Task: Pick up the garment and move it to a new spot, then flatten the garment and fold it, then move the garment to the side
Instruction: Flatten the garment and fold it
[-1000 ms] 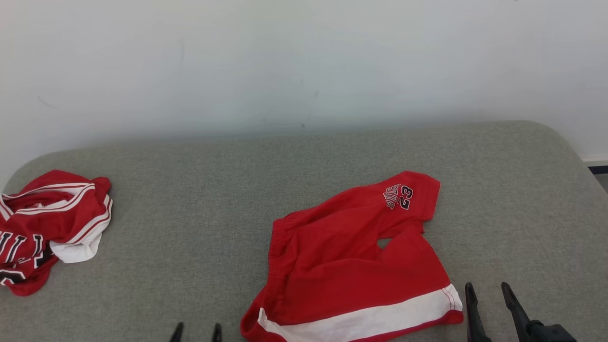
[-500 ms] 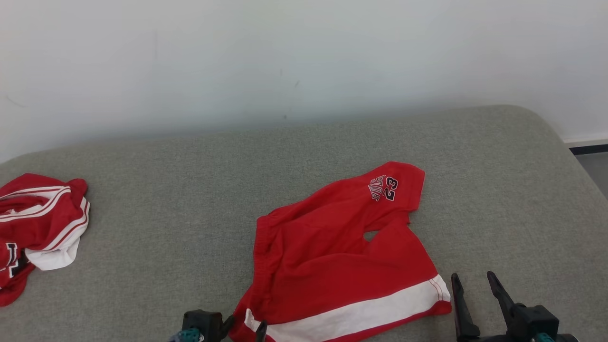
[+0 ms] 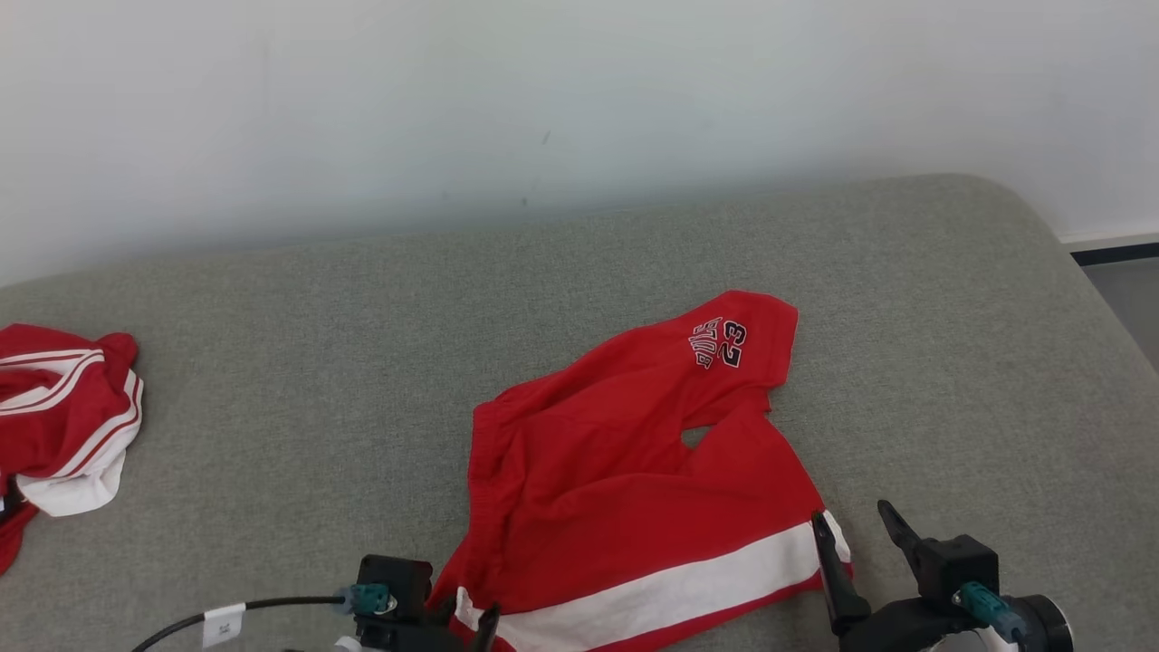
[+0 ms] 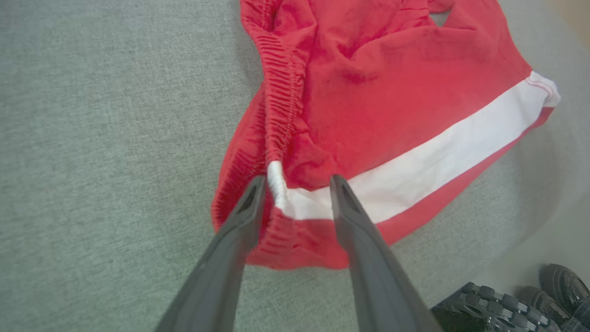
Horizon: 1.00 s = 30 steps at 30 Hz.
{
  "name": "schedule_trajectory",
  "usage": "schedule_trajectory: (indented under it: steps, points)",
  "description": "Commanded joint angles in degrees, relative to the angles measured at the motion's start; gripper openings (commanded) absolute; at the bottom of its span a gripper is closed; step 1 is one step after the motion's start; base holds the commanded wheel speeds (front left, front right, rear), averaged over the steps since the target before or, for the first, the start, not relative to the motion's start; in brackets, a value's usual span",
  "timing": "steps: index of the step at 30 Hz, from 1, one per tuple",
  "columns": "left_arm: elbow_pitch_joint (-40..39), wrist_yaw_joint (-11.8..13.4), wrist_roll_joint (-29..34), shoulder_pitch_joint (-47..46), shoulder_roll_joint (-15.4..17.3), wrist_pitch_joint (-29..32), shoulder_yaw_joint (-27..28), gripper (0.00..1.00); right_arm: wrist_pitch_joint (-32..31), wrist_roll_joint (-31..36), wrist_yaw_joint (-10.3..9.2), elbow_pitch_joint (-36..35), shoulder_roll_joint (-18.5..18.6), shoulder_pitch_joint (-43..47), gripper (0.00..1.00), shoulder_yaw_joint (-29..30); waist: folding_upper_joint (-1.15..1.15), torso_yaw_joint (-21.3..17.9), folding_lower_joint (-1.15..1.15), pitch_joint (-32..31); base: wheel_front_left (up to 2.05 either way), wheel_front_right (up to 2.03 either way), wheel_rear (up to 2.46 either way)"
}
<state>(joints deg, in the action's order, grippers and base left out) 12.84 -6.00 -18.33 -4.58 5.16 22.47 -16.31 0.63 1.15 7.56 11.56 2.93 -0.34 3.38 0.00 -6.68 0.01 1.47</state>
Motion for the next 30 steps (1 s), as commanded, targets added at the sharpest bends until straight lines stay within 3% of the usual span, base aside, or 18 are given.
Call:
schedule_trajectory:
  steps: [1, 2, 5, 6, 7, 19, 28, 30]
  points:
    - [-0.7, 0.2, -0.9, -0.6, 0.4, 1.0, 0.1, 0.53, -0.6, 0.3, -0.15, -0.1, 0.2, -0.9, 1.00, -0.3, 0.00, 0.0, -0.01, 0.2, 0.00, 0.00, 0.00]
    - [-1.1, 0.5, -1.1, -0.6, 0.5, 2.1, 0.3, 0.42, -1.3, 0.4, -0.15, -0.2, 0.4, -1.3, 1.00, -0.3, 0.00, 0.0, -0.01, 0.3, 0.00, 0.00, 0.00]
    - [-2.8, 0.8, -1.4, -0.5, 1.0, 4.4, 0.4, 0.24, -3.0, 0.5, -0.15, -0.7, 0.8, -2.0, 1.00, -0.6, 0.00, 0.1, -0.01, 0.9, 0.00, 0.00, 0.00]
    - [-3.0, 0.8, -1.4, -0.6, 1.2, 4.9, 0.4, 0.04, -3.5, 0.5, -0.15, -0.9, 0.9, -2.2, 1.00, -0.7, 0.00, 0.1, -0.01, 1.1, 0.00, 0.00, 0.00]
    - [-3.1, 0.7, -1.3, -0.7, 1.6, 5.2, 0.2, 0.00, -4.0, 0.6, -0.14, -1.0, 1.0, -2.4, 1.00, -1.1, 0.00, 0.1, -0.01, 1.4, 0.00, 0.00, 0.00]
    - [-6.5, 1.5, -1.1, 0.7, 2.1, 6.2, -0.9, 0.00, -20.0, -2.8, -0.15, -1.5, 4.8, -5.9, 1.00, -3.0, 0.00, 1.2, -0.01, 5.3, 0.00, 0.00, 0.00]
    - [-6.5, 1.9, -1.6, 0.7, 1.6, 5.0, -1.5, 0.00, -30.9, -3.7, -0.15, -7.4, 3.3, -2.2, 1.00, -0.8, 0.00, 2.5, -0.01, 5.4, 0.00, 0.00, 0.00]
    - [-6.4, 1.9, -1.7, 0.5, 1.6, 4.8, -1.5, 0.00, -31.8, -4.1, -0.15, -8.5, 2.9, -1.4, 0.92, -1.0, 0.00, 2.5, -0.01, 5.5, 0.00, 0.00, 0.00]
